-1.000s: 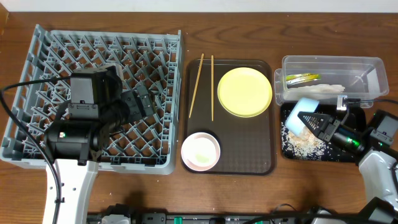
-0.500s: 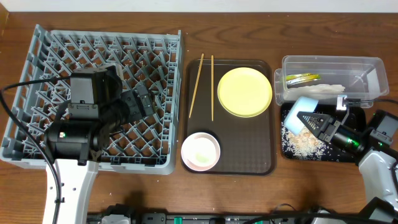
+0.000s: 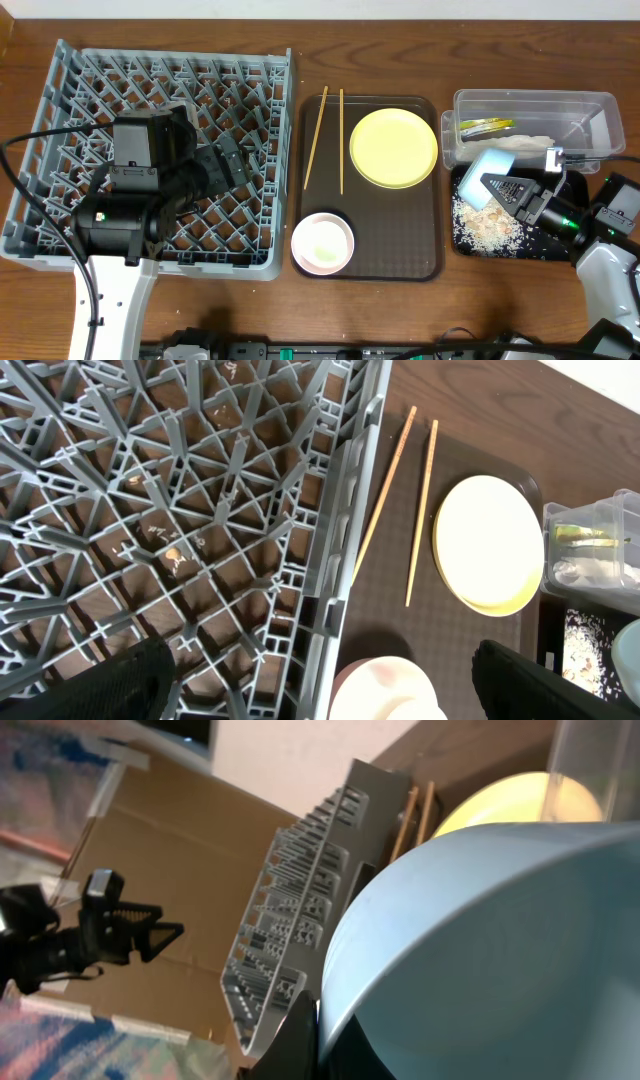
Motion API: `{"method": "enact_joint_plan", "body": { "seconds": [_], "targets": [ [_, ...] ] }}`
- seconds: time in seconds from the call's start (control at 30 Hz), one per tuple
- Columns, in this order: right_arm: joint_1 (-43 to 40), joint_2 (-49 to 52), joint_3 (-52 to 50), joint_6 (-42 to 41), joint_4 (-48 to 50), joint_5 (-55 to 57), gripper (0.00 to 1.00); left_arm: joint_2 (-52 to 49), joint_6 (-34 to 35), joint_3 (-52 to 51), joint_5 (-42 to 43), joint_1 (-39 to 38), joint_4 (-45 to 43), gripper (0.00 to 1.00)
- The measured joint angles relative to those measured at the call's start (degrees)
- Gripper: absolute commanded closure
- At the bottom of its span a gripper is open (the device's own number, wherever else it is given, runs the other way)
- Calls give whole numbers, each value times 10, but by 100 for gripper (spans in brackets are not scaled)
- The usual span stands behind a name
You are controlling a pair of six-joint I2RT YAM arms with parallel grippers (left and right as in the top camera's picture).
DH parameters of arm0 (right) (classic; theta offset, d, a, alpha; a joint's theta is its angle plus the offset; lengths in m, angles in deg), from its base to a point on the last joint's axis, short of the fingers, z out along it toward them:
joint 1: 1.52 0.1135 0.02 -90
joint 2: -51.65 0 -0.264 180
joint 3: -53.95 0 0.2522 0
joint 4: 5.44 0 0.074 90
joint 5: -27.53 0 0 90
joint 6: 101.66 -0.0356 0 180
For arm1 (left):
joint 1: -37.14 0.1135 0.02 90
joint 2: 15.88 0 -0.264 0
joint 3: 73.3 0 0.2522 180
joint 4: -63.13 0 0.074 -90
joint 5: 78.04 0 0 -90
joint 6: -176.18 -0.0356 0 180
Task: Sort waste into correct bins and load items into the dishwasher
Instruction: 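Carry the blue bowl over the black tray and tip out the rice, then return the emptied blue bowl to the brown tray and release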
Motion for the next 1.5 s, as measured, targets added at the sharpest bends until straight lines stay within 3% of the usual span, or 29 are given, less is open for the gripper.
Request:
{"method": "enact_joint_plan", "body": {
  "seconds": [0.3,0.5,0.73,0.97,1.23,1.27,1.4,1.5],
  "targets": [
    [2,0,-1,-28,-39,70,99,0,0,0,0,0,0,2],
    [52,-12,7,-33,-94,119,99,0,0,0,0,0,0,2],
    [271,-54,150,-13,-286,364,99,0,0,0,0,0,0,2],
    [530,-28,186,-16,-293,629,99,0,0,0,0,0,0,2],
    [659,102,186,-55,-296,755,99,0,0,0,0,0,0,2],
    [665,109,186,-59,-300,760,97,0,0,0,0,0,0,2],
    [686,117,185,-97,-324,783,61,0,0,0,0,0,1,2],
    [682,109,186,-112,-325,800,49,0,0,0,0,0,1,2]
  ]
}}
